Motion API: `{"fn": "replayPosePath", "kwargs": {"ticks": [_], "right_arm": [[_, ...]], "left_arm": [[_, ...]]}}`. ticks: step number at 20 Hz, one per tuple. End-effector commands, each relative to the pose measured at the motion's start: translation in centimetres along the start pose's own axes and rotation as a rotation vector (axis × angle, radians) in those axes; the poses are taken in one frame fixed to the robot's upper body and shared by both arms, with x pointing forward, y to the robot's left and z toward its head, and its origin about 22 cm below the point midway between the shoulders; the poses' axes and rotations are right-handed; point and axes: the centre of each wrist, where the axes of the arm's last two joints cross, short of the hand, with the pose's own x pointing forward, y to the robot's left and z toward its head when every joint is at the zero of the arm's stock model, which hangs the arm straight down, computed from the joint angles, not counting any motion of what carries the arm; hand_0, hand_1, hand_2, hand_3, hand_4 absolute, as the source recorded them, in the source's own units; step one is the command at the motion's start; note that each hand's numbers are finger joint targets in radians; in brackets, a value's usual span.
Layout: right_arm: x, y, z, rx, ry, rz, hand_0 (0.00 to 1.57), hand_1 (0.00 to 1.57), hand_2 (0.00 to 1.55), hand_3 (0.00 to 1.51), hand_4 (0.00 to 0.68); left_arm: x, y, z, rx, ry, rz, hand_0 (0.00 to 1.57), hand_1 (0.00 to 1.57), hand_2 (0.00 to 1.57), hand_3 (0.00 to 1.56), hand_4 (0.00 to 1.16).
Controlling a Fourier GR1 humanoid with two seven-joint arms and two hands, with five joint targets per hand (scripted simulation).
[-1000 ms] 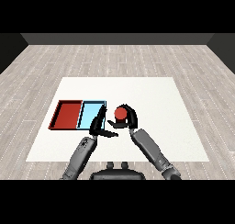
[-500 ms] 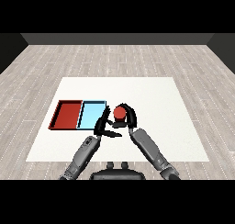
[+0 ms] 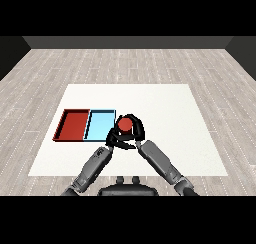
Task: Pick the red can and put it in the red box
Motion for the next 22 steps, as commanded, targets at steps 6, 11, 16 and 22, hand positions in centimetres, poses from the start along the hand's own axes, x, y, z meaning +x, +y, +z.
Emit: {"fn": "replayPosePath", "kwargs": {"ticks": [6, 11, 16, 22], "right_arm": [[1.1, 1.5, 1.5, 0.029, -0.001, -0.013, 1.49, 1.49, 1.45, 1.37, 0.617], [-0.5, 1.3, -0.9, 0.046, 0.012, -0.009, 1.49, 1.49, 1.46, 1.37, 0.646], [-0.4, 3.1, 1.5, 0.057, 0.003, 0.007, 1.47, 1.47, 1.45, 1.37, 0.626], [0.7, 3.1, 1.1, 0.060, 0.024, -0.028, 1.55, 1.55, 1.47, 1.38, 0.614]], "left_arm": [[0.1, -0.9, -0.6, -0.010, -0.013, 0.005, 0.00, 0.00, 0.00, 0.00, 0.00], [-0.2, -0.6, -1.0, -0.001, -0.004, -0.031, 0.00, 0.00, 0.00, 0.00, 0.22], [0.9, -1.6, -2.0, 0.211, 0.031, -0.084, 0.74, 0.74, 0.89, 0.71, 0.82], [0.1, -1.6, -2.4, 0.240, 0.100, -0.142, 1.51, 1.51, 1.47, 1.39, 0.88]]}}
